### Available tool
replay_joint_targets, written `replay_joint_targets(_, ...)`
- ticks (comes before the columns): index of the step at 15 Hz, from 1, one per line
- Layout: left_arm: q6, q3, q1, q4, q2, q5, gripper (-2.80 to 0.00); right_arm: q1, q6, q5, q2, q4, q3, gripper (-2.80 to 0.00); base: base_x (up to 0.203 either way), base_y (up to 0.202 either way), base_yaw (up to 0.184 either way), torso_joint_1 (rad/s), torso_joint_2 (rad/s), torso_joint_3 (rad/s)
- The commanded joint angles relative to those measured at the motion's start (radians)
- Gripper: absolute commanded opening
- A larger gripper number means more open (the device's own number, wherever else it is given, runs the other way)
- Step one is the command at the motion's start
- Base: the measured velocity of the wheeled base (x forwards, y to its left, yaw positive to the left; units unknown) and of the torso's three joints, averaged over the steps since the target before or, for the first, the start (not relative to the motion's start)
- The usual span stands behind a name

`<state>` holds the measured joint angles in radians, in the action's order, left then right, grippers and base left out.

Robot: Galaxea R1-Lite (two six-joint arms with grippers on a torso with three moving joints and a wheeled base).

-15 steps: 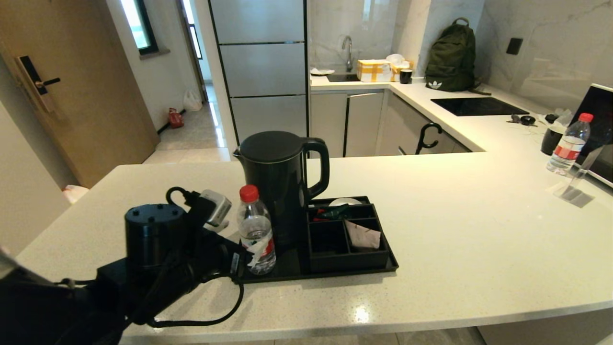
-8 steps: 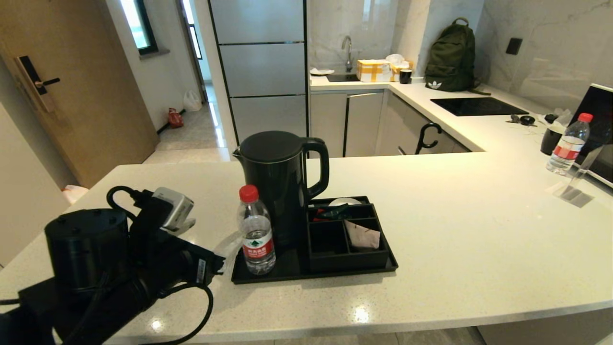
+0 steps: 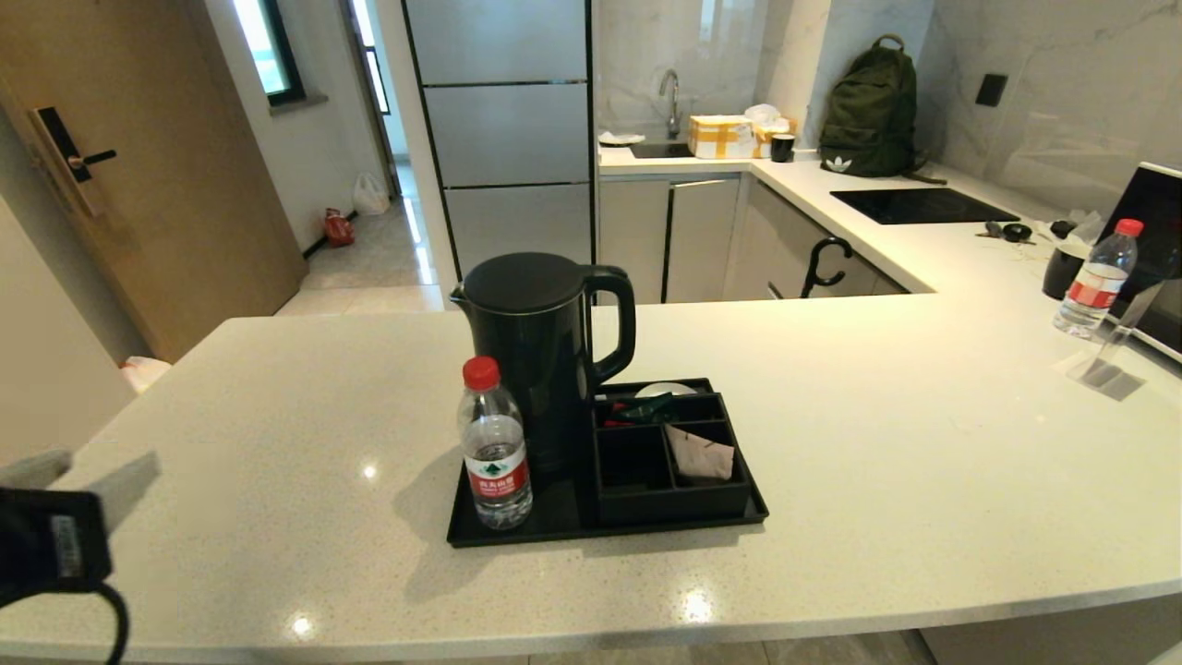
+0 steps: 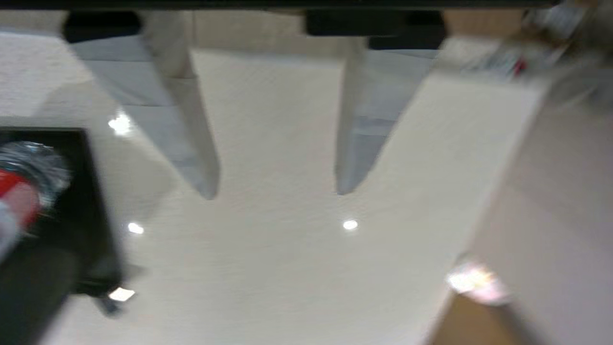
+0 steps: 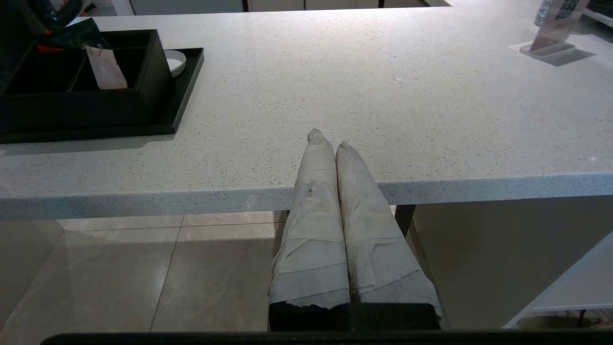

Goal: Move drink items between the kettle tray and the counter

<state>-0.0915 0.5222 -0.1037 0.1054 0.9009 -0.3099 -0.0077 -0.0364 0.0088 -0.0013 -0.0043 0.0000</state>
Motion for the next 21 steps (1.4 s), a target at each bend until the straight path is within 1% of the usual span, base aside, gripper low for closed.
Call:
replay_joint_targets(1, 0.007, 0.081, 0.078, -0.267, -0.226, -0.005, -2.80, 0.000, 0.000, 0.000, 0.001, 0.000, 0.002, -2.80, 0.000, 0.000, 0.000, 0.000, 0.00, 0.000)
replay_joint_targets(2, 0.014, 0.138, 0.106, -0.397, -0.280, -0.007, -2.80, 0.000, 0.000, 0.000, 0.001, 0.000, 0.002, -2.80, 0.000, 0.000, 0.000, 0.000, 0.00, 0.000)
replay_joint_targets(4, 0.026, 0.254, 0.123, -0.648, -0.402, -0.002, -2.80, 0.000, 0.000, 0.000, 0.001, 0.000, 0.002, -2.80, 0.000, 0.000, 0.000, 0.000, 0.00, 0.000)
replay_joint_targets(5, 0.031, 0.279, 0.129, -0.697, -0.422, 0.001, -2.80, 0.000, 0.000, 0.000, 0.001, 0.000, 0.002, -2.80, 0.000, 0.000, 0.000, 0.000, 0.00, 0.000)
replay_joint_targets(7, 0.032, 0.280, 0.130, -0.699, -0.422, 0.002, -2.80, 0.000, 0.000, 0.000, 0.001, 0.000, 0.002, -2.80, 0.000, 0.000, 0.000, 0.000, 0.00, 0.000)
replay_joint_targets(8, 0.036, 0.273, 0.127, -0.730, -0.436, 0.013, -2.80, 0.000, 0.000, 0.000, 0.001, 0.000, 0.002, -2.80, 0.000, 0.000, 0.000, 0.000, 0.00, 0.000)
replay_joint_targets(9, 0.040, 0.264, 0.125, -0.778, -0.481, 0.026, -2.80, 0.000, 0.000, 0.000, 0.001, 0.000, 0.002, -2.80, 0.000, 0.000, 0.000, 0.000, 0.00, 0.000)
replay_joint_targets(11, 0.051, 0.243, 0.120, -0.874, -0.668, 0.057, -2.80, 0.000, 0.000, -0.001, 0.001, 0.000, 0.002, -2.80, 0.000, 0.000, 0.000, 0.000, 0.00, 0.000)
replay_joint_targets(12, 0.066, 0.199, 0.117, -0.858, -0.756, 0.092, -2.80, 0.000, 0.000, -0.001, 0.001, 0.000, 0.002, -2.80, 0.000, 0.000, 0.000, 0.000, 0.00, 0.000)
replay_joint_targets(13, 0.075, 0.113, 0.116, -0.765, -0.810, 0.116, -2.80, 0.000, 0.000, 0.000, 0.001, 0.000, 0.002, -2.80, 0.000, 0.000, 0.000, 0.000, 0.00, 0.000)
replay_joint_targets(14, 0.084, -0.003, 0.114, -0.651, -0.836, 0.139, -2.80, 0.000, 0.000, 0.000, 0.001, 0.000, 0.002, -2.80, 0.000, 0.000, 0.000, 0.000, 0.00, 0.000)
replay_joint_targets(15, 0.088, -0.104, 0.113, -0.530, -0.857, 0.163, -2.80, 0.000, 0.000, 0.000, 0.001, 0.000, 0.002, -2.80, 0.000, 0.000, 0.000, 0.000, 0.00, 0.000)
replay_joint_targets(17, 0.086, -0.368, 0.112, -0.150, -0.876, 0.226, -2.80, 0.000, 0.000, 0.000, 0.001, 0.000, 0.002, -2.80, 0.000, 0.000, 0.000, 0.000, 0.00, 0.000)
replay_joint_targets(18, 0.087, -0.460, 0.111, -0.030, -0.884, 0.251, -2.80, 0.000, 0.000, 0.000, 0.001, 0.000, 0.002, -2.80, 0.000, 0.000, 0.000, 0.000, 0.00, 0.000)
replay_joint_targets(19, 0.088, -0.511, 0.111, 0.037, -0.892, 0.276, -2.80, 0.000, 0.000, 0.000, 0.001, 0.000, 0.002, -2.80, 0.000, 0.000, 0.000, 0.000, 0.00, 0.000)
replay_joint_targets(20, 0.055, -0.522, 0.110, 0.047, -0.895, 0.285, -2.80, 0.000, 0.000, 0.000, 0.001, 0.000, 0.002, -2.80, 0.000, 0.000, 0.000, 0.000, 0.00, 0.000)
replay_joint_targets(21, 0.020, -0.521, 0.110, -0.009, -0.899, 0.293, -2.80, 0.000, 0.000, 0.000, 0.001, 0.000, 0.002, -2.80, 0.000, 0.000, 0.000, 0.000, 0.00, 0.000)
